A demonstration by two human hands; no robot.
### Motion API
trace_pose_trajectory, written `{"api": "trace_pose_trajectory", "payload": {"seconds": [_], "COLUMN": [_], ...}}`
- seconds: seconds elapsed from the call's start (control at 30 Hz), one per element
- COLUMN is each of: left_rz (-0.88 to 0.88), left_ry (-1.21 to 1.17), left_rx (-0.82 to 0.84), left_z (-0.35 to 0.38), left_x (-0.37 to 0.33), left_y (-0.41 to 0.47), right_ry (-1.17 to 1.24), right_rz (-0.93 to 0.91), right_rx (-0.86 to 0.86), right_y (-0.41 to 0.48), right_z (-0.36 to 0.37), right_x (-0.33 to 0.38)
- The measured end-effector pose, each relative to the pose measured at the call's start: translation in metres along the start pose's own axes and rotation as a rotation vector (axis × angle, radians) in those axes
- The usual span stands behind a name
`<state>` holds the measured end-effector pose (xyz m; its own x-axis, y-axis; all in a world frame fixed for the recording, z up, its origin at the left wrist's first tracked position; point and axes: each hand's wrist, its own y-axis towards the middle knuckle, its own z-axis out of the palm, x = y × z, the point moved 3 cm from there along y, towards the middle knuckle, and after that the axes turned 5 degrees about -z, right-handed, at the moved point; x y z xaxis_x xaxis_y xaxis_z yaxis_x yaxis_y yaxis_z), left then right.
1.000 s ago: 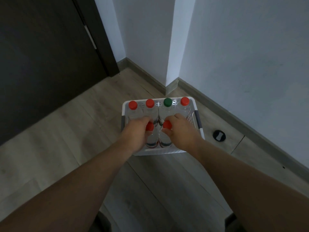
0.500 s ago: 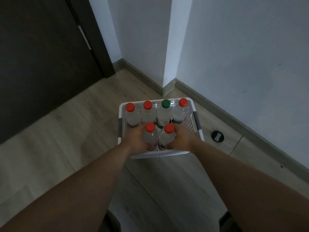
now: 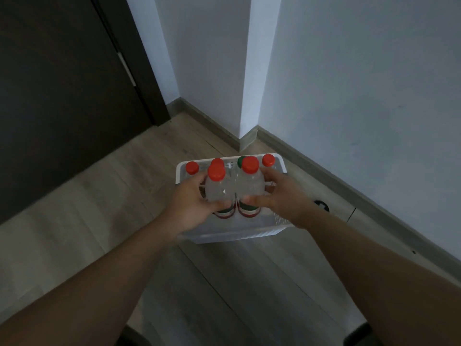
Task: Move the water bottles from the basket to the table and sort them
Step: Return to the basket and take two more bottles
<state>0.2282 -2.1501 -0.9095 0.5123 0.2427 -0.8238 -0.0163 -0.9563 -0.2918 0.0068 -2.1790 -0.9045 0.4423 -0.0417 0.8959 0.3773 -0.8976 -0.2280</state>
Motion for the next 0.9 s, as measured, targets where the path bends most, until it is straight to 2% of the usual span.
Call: {"api": "trace_pose_trajectory", "payload": {"seconds": [0.2, 0.37, 0.57, 0.73, 0.9], "left_rz": [0.026, 0.078, 0.048, 0.006, -0.004], "left_ry": [-0.227, -0.199, -0.219, -0.212, -0.141], "left_rx": [-0.013, -0.013, 0.012, -0.002, 0.174], "left_z": [-0.018, -0.016, -0.007, 0.006, 0.021], "left_x": [-0.031, -0.042, -0.038, -0.027, -0.019], "left_y": [-0.027, -0.048, -0.058, -0.059, -0.061], "right_ry": [0.179, 0.16, 0.136, 0.245, 0.197], "right_rz": [-0.062, -0.088, -0.054, -0.003, -0.02], "right_rx": [-0.022, 0.014, 0.079, 0.13, 0.206], "right_y": [-0.018, -0.035, -0.045, -0.046, -0.049], "right_z": [-0.015, -0.016, -0.017, -0.012, 0.007], "right_x": [0.026, 0.028, 0.022, 0.006, -0.005]}}
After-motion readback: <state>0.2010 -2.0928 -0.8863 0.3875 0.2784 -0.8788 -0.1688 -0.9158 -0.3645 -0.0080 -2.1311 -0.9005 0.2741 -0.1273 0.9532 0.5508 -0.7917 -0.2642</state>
